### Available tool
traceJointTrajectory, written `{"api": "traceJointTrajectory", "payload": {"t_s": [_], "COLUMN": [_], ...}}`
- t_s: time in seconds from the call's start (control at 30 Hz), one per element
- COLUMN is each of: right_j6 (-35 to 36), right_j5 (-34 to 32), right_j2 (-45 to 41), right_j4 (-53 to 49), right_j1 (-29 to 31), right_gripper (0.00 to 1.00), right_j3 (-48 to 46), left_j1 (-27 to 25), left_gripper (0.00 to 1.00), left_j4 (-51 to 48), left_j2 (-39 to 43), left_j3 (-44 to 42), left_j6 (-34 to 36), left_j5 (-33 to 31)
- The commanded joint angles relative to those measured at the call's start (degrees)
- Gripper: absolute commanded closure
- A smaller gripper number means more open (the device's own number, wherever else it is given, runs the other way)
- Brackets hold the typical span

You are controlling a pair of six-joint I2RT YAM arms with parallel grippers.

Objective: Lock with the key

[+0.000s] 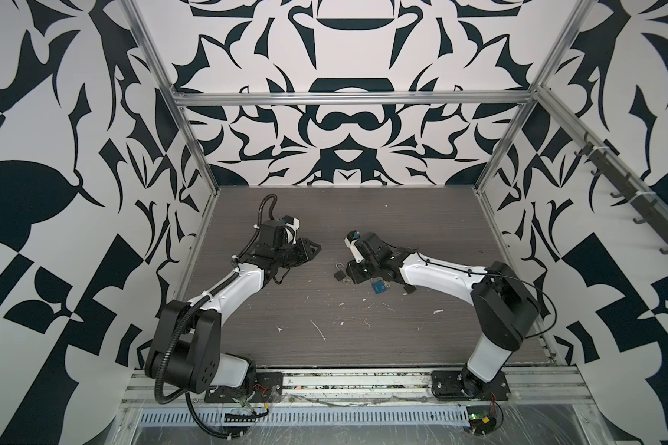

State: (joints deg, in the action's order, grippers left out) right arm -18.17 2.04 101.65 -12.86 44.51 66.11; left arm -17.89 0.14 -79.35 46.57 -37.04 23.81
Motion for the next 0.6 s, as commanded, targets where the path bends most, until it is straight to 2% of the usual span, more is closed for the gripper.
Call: {"api": "traceJointTrajectory", "payload": {"t_s": [0.0,0.07,0.1,0.13,0.37,0.57], "right_j6": [1.3,1.5,1.6,1.7,2.3,3.2], "right_j5": [-1.1,-1.3,-1.4,-1.6,-4.5,-5.6], "right_j2": [1.6,2.9,3.6,4.3,8.1,11.2], "right_j4": [-1.2,-1.1,-1.1,-1.2,-1.1,-1.9], "right_j1": [1.2,1.7,1.9,2.1,2.4,2.6], "right_gripper": [0.6,0.57,0.48,0.46,0.46,0.5], "right_j3": [3.9,4.7,5.3,5.8,8.2,10.4], "left_j1": [0.4,0.7,0.9,1.0,1.7,2.1], "left_gripper": [0.68,0.68,0.68,0.66,0.65,0.65], "left_j4": [-4.6,-5.1,-5.3,-5.6,-6.4,-6.6], "left_j2": [2.8,3.8,4.2,4.5,5.8,5.9], "left_j3": [-0.8,-1.2,-1.4,-1.6,-2.5,-3.1], "left_j6": [3.3,3.6,3.8,3.9,4.0,4.2], "left_j5": [-3.6,-4.1,-4.2,-4.4,-4.5,-4.7]}}
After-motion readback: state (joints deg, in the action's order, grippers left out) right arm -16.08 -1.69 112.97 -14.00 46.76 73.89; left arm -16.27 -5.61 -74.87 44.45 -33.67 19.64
